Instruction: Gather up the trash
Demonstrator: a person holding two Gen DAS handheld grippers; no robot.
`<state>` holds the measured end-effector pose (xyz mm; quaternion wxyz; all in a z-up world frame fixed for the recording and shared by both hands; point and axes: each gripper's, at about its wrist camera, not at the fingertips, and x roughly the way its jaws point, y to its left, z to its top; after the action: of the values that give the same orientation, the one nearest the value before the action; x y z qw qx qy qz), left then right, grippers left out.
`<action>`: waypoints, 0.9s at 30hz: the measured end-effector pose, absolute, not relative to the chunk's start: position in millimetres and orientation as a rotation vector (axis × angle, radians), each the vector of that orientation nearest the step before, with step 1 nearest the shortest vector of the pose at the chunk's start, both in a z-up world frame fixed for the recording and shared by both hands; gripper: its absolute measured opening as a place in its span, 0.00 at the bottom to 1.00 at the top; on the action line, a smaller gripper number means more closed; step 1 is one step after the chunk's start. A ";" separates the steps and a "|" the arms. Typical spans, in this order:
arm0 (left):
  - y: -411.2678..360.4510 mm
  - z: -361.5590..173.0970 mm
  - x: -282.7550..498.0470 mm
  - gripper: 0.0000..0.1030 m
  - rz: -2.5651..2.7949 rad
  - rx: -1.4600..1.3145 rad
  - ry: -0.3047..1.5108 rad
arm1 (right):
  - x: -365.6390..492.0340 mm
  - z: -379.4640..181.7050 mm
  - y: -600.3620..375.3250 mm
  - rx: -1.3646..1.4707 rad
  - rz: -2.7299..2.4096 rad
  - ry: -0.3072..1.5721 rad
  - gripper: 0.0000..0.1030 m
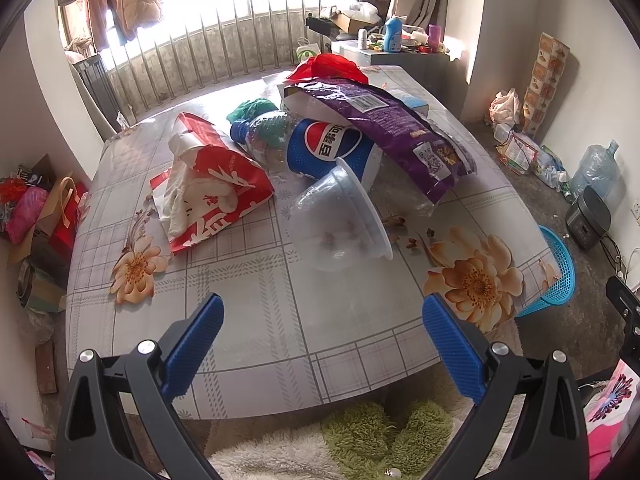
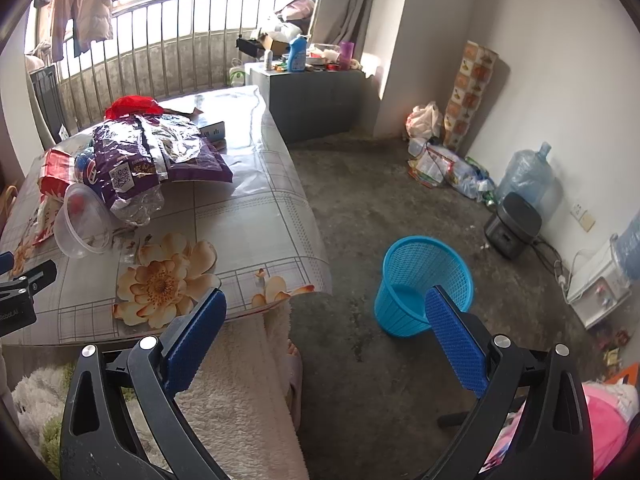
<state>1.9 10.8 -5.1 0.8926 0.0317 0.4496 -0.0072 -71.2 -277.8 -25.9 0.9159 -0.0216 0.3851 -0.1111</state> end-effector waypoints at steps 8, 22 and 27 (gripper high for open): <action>12.4 -5.5 1.7 0.95 -0.012 0.067 0.936 | -70.6 -26.2 -277.8 -0.046 -0.229 0.791 0.92; 15.1 -5.8 2.6 0.95 -0.005 0.065 0.935 | -65.7 -26.4 -271.4 -0.054 -0.222 0.789 0.92; 15.0 -5.9 2.6 0.95 -0.005 0.065 0.935 | -65.5 -26.6 -269.7 -0.055 -0.224 0.788 0.92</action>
<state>2.6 15.0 -5.9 0.8923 0.0311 0.4504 -0.0025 -65.5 -269.7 -26.6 0.9169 -0.0269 0.3832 -0.1087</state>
